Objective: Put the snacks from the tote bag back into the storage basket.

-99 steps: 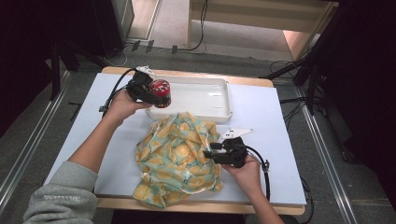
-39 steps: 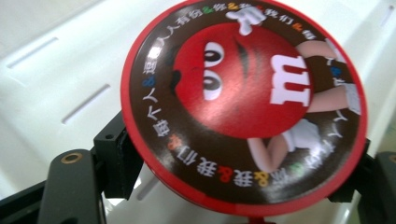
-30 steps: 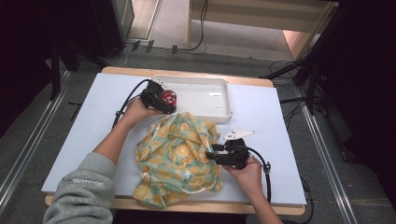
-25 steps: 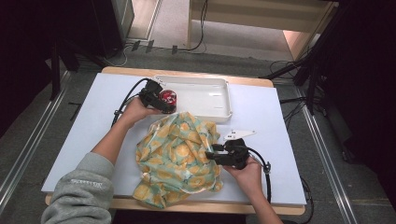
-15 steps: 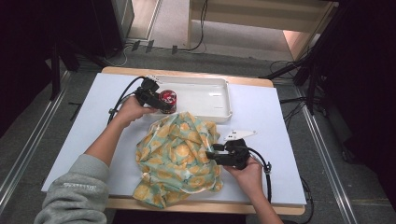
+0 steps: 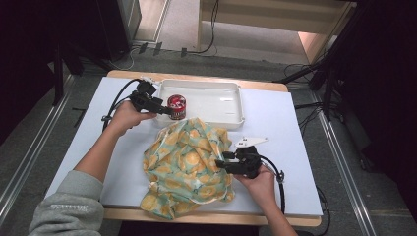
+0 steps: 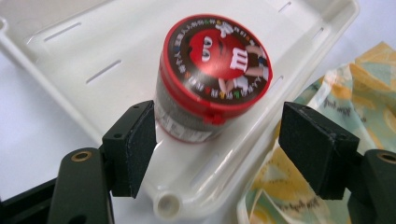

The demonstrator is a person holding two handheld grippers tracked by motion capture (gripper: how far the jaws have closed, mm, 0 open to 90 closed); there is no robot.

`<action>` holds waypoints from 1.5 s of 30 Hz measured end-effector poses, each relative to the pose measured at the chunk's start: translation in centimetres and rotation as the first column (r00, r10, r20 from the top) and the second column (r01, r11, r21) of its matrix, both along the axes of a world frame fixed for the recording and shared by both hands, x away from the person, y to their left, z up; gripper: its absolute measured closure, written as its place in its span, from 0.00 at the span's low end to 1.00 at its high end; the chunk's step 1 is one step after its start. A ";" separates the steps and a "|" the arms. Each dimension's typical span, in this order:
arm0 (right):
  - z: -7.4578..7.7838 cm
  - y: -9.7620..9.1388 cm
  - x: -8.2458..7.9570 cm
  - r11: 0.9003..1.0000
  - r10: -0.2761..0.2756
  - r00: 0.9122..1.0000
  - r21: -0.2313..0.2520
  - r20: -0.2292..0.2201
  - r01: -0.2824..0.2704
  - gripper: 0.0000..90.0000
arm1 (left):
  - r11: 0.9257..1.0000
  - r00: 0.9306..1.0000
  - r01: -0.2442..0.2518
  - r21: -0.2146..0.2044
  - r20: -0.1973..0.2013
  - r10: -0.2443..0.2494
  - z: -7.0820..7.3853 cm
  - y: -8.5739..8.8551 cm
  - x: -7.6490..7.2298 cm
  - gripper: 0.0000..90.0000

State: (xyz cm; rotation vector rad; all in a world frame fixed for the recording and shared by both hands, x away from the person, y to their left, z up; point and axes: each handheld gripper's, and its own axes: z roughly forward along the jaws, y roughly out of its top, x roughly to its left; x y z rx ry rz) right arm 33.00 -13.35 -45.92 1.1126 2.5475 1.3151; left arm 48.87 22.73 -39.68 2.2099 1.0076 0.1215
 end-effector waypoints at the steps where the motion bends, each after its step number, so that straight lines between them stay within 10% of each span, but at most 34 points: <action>1: 0.0 0.0 0.0 1.000 -0.001 1.000 -0.001 0.000 0.001 0.57 | 1.000 1.000 0.000 -0.005 0.001 0.000 0.1 0.2 -0.2 0.32; 17: 0.2 0.3 0.4 1.000 0.002 1.000 0.004 0.007 -0.002 0.57 | 0.999 0.999 -0.034 0.001 0.024 0.034 2.5 -0.2 -2.6 0.60; 28: 0.2 0.6 0.5 1.000 0.016 1.000 -0.001 0.010 -0.016 0.57 | 1.000 0.999 0.006 0.021 0.052 -0.007 2.5 -3.0 -2.3 1.00; 45: 0.2 0.6 0.3 1.000 0.025 1.000 -0.003 0.009 -0.025 0.58 | 0.999 1.000 0.018 0.034 0.017 -0.018 1.0 -7.6 0.0 1.00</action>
